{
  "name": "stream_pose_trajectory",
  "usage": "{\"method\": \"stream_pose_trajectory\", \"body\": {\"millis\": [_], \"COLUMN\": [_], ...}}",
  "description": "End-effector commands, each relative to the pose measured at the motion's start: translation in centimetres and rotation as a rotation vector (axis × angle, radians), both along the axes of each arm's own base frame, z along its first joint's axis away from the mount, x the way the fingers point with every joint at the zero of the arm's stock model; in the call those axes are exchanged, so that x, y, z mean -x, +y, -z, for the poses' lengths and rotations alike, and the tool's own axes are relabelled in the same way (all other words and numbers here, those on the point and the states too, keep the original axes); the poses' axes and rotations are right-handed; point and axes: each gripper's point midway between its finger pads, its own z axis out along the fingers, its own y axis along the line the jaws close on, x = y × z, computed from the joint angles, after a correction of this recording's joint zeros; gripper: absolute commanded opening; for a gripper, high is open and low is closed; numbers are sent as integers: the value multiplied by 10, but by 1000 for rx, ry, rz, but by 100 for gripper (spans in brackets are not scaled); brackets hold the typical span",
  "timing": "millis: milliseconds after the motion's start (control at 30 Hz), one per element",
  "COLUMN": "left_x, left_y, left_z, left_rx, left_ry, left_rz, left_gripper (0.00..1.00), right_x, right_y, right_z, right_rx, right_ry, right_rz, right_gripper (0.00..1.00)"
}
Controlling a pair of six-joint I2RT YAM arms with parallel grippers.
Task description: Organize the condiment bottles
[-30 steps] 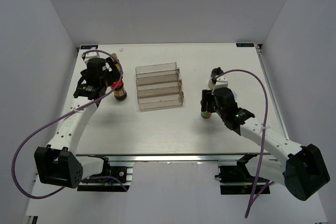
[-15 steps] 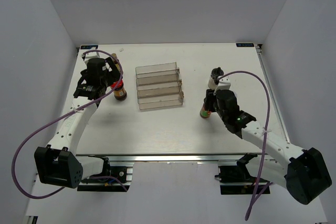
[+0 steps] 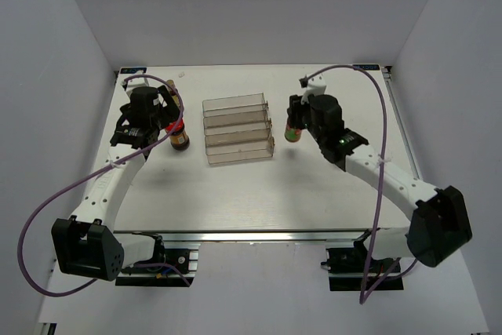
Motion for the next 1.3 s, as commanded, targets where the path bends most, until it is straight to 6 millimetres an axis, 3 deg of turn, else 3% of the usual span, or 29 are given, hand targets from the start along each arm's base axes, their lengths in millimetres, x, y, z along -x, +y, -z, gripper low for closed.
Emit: {"method": "stream_pose_trajectory", "body": {"millis": [0, 167, 200, 233, 267, 300, 333, 467, 500, 533, 967, 1267], "left_x": [-4, -10, -12, -14, -15, -16, -19, -25, -26, -26, -35, -42], "left_y": [2, 3, 3, 4, 5, 6, 8, 12, 11, 11, 16, 17], "left_z": [-10, -14, -11, -14, -14, -13, -11, -11, -11, -11, -6, 3], "left_rx": [-11, -14, -18, -19, -21, -22, -29, -36, -36, -40, -60, -74], "left_ry": [-29, -44, -36, -42, -39, -35, -36, -46, -48, -48, -30, -2], "left_rz": [-14, -24, -25, -31, -40, -51, -61, -82, -82, -82, -107, -118], "left_gripper": [98, 98, 98, 98, 98, 98, 98, 98, 98, 98, 98, 98], "right_x": [-34, -80, -93, -99, -107, -113, -125, -152, -155, -161, -191, -191], "right_y": [31, 71, 80, 86, 92, 97, 107, 130, 134, 139, 157, 157], "right_z": [-103, -133, -119, -120, -139, -140, -125, -123, -134, -122, -76, -32], "right_rx": [-139, -177, -164, -165, -185, -185, -175, -164, -172, -164, -80, -67], "right_ry": [-280, -362, -343, -349, -383, -389, -364, -367, -382, -364, -339, -266], "right_rz": [-46, -92, -96, -104, -112, -116, -122, -150, -156, -162, -176, -169], "right_gripper": [0, 0, 0, 0, 0, 0, 0, 0, 0, 0, 0, 0]}}
